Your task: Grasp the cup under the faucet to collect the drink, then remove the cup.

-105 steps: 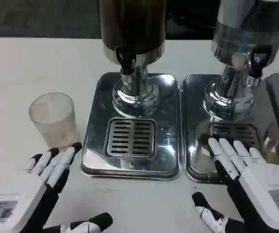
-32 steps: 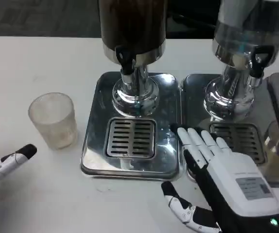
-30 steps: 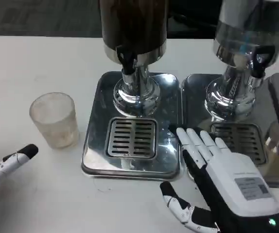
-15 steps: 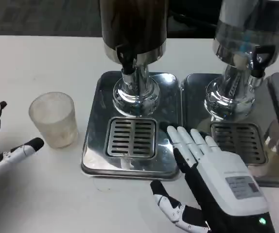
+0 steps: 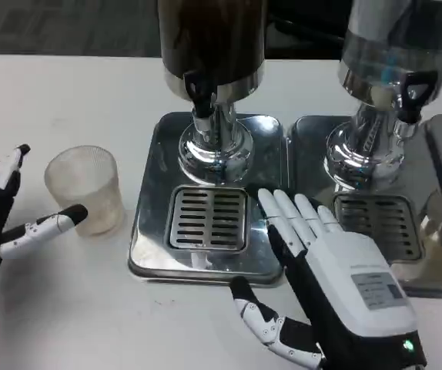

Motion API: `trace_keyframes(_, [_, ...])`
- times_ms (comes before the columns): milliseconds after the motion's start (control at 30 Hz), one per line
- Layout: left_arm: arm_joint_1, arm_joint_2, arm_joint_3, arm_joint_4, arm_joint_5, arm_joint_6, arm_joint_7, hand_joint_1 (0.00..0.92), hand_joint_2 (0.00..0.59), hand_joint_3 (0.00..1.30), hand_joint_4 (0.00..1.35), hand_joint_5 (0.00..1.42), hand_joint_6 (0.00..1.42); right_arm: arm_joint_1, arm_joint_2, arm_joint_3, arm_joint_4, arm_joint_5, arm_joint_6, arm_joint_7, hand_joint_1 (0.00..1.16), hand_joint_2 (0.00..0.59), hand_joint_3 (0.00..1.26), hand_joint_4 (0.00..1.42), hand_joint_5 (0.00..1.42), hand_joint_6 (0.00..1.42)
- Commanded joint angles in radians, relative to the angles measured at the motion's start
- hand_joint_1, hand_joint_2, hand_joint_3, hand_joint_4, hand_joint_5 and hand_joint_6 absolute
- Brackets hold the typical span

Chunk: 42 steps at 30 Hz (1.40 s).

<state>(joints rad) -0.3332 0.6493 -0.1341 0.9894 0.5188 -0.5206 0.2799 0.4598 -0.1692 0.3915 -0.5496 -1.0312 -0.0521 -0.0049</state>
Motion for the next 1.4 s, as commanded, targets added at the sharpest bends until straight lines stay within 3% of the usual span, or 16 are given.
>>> trace_keyframes(33, [-0.034, -0.012, -0.03, 0.039, 0.013, -0.015, 0.031, 0.0, 0.0, 0.0, 0.0, 0.0, 0.0, -0.012, -0.001, 0.006, 0.013, 0.014, -0.005, -0.019, 0.42, 0.461, 0.0, 0.0, 0.0, 0.0])
trace_keyframes(533, [-0.109, -0.034, -0.099, 0.154, 0.017, -0.03, 0.089, 0.0, 0.0, 0.0, 0.0, 0.0, 0.0, -0.014, 0.003, 0.014, 0.008, 0.026, 0.005, -0.013, 0.42, 0.466, 0.0, 0.0, 0.0, 0.0])
trace_keyframes(1400, [-0.196, -0.08, -0.14, 0.232, 0.016, 0.002, 0.094, 0.011, 0.004, 0.0, 0.0, 0.0, 0.02, -0.004, 0.008, 0.023, 0.004, 0.033, 0.021, -0.006, 0.43, 0.475, 0.01, 0.0, 0.0, 0.0])
